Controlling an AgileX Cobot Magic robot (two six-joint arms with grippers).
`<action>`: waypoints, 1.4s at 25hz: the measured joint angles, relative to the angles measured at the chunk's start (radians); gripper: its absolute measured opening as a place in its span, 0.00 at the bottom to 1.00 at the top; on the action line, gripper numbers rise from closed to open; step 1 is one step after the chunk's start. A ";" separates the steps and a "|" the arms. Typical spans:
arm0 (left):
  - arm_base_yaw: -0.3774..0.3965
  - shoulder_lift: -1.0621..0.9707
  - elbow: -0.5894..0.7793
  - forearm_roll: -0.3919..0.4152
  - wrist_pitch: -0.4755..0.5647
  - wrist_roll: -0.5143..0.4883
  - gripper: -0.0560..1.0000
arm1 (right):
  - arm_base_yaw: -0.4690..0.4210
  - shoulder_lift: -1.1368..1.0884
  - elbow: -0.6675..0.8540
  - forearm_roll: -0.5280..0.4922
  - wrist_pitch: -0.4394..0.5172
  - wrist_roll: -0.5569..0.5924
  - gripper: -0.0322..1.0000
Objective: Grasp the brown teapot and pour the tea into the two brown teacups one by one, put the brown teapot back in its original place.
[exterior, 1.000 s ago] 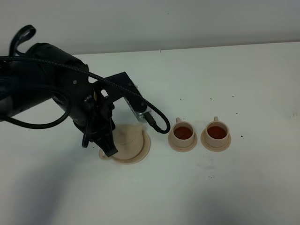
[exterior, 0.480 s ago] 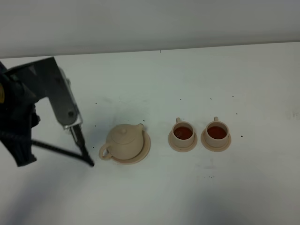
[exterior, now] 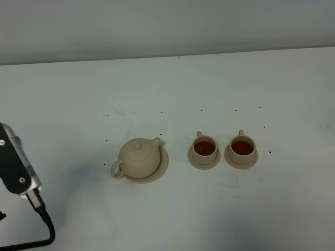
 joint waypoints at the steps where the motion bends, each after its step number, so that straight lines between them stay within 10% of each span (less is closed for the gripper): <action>1: 0.021 -0.030 0.003 -0.008 -0.023 -0.030 0.27 | 0.000 0.000 0.000 0.000 0.000 0.000 0.26; 7: 0.090 -0.095 0.004 -0.154 -0.026 -0.112 0.27 | 0.000 0.000 0.000 0.000 0.000 0.000 0.26; 15: 0.092 -0.114 0.007 -0.447 0.223 -0.162 0.27 | 0.000 0.000 0.000 0.000 0.000 0.000 0.26; 35: 0.138 -0.720 0.174 -0.444 0.235 -0.578 0.28 | 0.000 0.000 0.000 0.000 0.000 0.000 0.26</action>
